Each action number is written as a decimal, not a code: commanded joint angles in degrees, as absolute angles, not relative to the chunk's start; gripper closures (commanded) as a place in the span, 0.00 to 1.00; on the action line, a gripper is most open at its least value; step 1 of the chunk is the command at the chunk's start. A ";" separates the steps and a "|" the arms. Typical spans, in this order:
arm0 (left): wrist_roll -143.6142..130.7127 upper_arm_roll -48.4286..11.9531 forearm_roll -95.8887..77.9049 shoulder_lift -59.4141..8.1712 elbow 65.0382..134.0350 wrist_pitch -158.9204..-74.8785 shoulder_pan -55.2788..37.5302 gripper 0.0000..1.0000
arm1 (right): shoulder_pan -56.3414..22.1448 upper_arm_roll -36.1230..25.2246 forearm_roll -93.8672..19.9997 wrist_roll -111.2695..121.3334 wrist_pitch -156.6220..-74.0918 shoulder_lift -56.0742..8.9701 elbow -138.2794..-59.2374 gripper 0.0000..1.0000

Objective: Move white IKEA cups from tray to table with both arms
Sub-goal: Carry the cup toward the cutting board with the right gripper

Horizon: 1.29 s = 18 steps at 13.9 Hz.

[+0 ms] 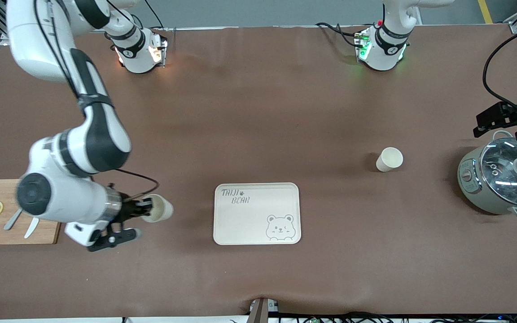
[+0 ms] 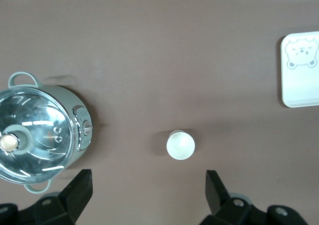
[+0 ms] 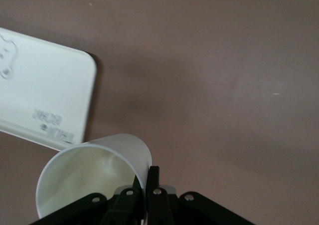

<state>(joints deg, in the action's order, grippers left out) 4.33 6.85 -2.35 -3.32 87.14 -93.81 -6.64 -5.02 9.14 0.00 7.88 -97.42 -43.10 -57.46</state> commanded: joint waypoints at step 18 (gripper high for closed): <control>7.82 4.39 1.13 -3.25 86.22 -92.56 -6.50 0.00 | 10.90 10.55 5.98 31.11 -127.52 -41.39 -83.14 1.00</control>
